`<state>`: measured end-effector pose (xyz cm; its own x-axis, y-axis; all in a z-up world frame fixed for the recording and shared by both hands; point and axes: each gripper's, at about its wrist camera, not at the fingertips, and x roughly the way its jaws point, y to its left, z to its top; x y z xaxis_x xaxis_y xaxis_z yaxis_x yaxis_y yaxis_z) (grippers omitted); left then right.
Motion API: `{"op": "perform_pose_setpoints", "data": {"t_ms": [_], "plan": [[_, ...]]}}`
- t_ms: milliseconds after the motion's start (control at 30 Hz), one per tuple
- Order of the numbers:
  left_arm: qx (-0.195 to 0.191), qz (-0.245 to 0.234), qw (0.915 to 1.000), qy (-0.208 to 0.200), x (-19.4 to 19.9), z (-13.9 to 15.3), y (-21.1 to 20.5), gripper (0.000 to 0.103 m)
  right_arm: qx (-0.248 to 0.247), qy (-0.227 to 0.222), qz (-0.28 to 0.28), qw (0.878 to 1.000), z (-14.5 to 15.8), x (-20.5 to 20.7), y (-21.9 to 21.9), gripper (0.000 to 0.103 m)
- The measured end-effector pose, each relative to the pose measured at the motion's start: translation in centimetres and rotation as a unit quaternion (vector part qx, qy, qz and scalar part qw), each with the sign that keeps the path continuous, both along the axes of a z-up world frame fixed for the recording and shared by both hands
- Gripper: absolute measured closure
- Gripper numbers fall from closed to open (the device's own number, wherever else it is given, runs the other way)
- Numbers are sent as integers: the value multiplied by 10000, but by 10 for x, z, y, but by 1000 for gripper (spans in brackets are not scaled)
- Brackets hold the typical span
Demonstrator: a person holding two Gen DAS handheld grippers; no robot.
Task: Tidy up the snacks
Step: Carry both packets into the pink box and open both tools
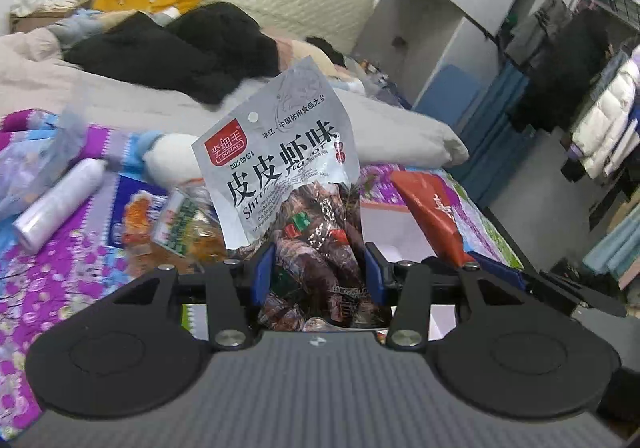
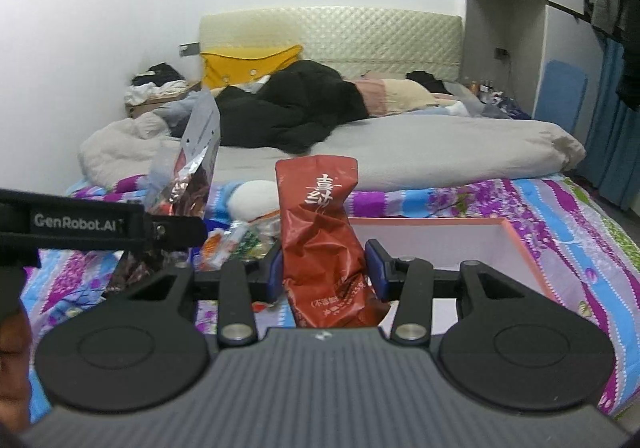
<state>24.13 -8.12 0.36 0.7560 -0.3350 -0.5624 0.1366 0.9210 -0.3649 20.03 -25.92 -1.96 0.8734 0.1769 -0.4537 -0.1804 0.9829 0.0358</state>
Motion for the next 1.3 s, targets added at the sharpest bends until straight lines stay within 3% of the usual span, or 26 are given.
{"op": "perform_pose_setpoints", "data": {"t_ms": [500,800,933,1000,1067,1300], "plan": [[297,-713,9912,1076,102,-104,-93,51,30,1072,-709,9917,-87,74,-83,57],[325,-653,9833,1664,125,-150,-95,50,89,1683,-659,9835,-135,101,-94,57],[417,-700,9828,1658,129,-150,-97,44,200,1744,-648,9823,-141,105,-97,59],[479,-717,9829,1628,129,-146,-98,30,320,1730,-640,9823,-140,105,-99,56],[436,-758,9825,1645,126,-140,-98,23,404,1686,-674,9825,-138,102,-101,54],[499,-611,9899,1177,107,-95,-83,23,449,1384,-629,9874,-113,88,-99,54]]}}
